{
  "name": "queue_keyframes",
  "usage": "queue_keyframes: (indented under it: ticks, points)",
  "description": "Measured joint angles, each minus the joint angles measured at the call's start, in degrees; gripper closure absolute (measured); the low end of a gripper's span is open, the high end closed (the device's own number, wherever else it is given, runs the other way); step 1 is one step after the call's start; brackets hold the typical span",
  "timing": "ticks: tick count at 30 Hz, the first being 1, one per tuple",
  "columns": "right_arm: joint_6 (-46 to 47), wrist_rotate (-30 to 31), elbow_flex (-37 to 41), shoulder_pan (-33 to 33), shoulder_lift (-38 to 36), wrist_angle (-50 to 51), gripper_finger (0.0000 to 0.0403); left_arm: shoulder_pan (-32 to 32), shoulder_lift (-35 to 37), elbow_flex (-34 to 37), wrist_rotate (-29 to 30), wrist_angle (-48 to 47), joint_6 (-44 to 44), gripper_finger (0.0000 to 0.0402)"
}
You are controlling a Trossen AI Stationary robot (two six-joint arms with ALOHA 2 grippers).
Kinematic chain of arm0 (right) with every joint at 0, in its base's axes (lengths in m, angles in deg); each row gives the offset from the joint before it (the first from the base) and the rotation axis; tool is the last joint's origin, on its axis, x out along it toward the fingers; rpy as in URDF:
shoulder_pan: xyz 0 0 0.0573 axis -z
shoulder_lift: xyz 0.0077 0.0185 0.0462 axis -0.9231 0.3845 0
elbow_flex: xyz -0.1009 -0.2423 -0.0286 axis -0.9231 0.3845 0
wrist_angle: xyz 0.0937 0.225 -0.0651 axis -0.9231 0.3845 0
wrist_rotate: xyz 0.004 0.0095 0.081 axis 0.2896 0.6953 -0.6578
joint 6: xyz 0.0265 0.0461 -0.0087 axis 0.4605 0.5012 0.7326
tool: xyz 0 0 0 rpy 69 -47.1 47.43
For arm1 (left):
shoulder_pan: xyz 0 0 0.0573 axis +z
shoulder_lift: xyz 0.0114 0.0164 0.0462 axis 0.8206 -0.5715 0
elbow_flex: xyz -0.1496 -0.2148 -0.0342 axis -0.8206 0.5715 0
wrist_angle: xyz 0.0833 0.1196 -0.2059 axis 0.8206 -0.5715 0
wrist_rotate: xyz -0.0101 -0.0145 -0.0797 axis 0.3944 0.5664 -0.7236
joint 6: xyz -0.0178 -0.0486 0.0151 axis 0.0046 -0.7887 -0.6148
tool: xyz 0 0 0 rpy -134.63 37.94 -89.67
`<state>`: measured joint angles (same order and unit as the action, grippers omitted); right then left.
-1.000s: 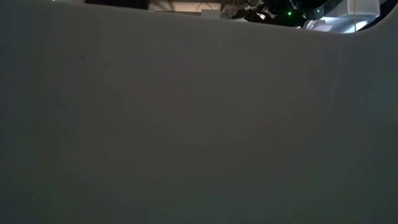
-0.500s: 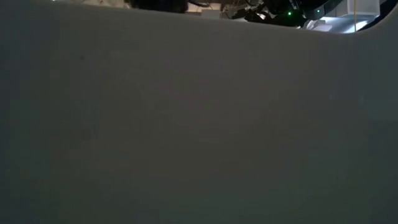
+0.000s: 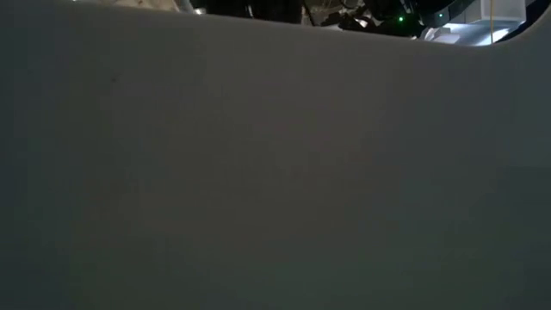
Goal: Sort spices by type
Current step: Put the light brown seasoning bottle into the bottom transparent bin
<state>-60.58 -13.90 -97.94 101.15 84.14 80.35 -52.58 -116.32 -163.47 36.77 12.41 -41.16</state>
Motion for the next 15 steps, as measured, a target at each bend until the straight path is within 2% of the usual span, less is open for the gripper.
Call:
queue_keyframes:
  ticks: [8,15]
  points:
    - [0.0,0.0,0.0,0.0,0.0,0.4,0.0084,1.3,-6.2,0.0,-0.2,-1.7,1.8,0.021]
    - [0.0,0.0,0.0,0.0,0.0,0.4,0.0084,1.3,-8.2,0.1,-0.2,-1.3,3.3,0.0194]
